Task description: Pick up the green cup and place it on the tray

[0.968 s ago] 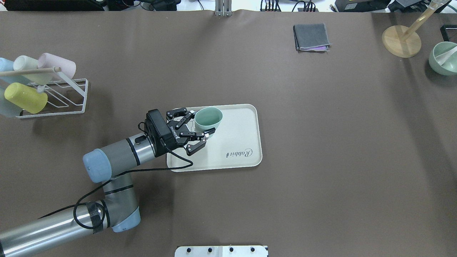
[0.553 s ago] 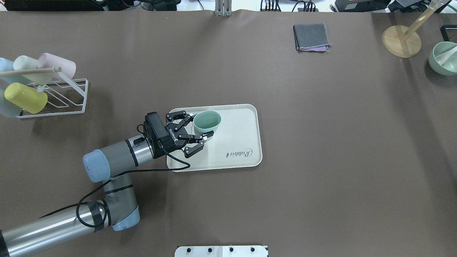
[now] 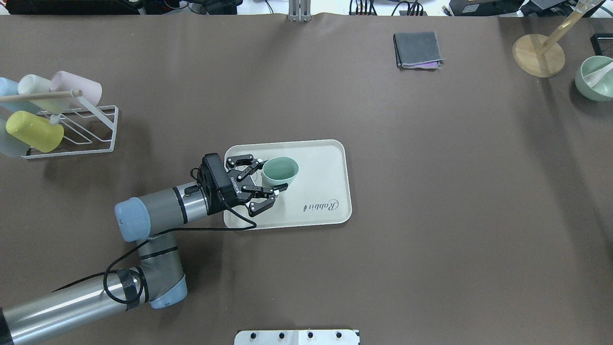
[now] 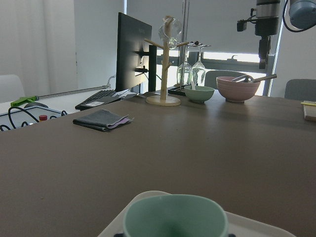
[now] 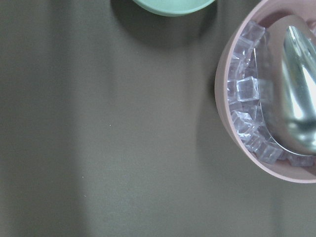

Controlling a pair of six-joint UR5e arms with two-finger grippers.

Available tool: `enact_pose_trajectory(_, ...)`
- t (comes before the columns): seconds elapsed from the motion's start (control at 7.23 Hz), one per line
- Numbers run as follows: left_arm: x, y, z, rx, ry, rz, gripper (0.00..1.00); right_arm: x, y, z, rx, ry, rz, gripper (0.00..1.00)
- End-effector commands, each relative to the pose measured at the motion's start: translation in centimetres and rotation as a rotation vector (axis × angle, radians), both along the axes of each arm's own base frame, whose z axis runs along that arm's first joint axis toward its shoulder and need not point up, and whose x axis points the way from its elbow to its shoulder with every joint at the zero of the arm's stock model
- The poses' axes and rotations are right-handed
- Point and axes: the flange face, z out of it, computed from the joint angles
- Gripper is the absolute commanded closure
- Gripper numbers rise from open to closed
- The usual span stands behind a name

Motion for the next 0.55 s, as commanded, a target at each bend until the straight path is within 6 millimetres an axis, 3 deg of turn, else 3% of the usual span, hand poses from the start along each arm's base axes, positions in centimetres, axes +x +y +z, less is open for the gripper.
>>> enact_pose_trajectory(0.0,0.23,-0.19,0.0,-0.005,-0.027,0.005,0.89,-0.05,-0.12,-0.27,0.006,0.001,-0.001,0.0)
enact_pose_trajectory(0.14,0.16,-0.39,-0.14,-0.006,-0.028,0.002,0.84,-0.17,-0.43,-0.72,0.015,0.0,-0.003,0.0)
enact_pose_trajectory(0.28,0.11,-0.48,-0.2,0.0,-0.033,-0.003,0.01,-0.26,-0.42,-0.72,0.013,-0.001,-0.003,0.0)
enact_pose_trajectory(0.41,-0.19,-0.91,-0.2,0.001,-0.033,-0.011,0.01,-0.15,-0.27,-0.49,0.009,0.001,-0.003,0.0)
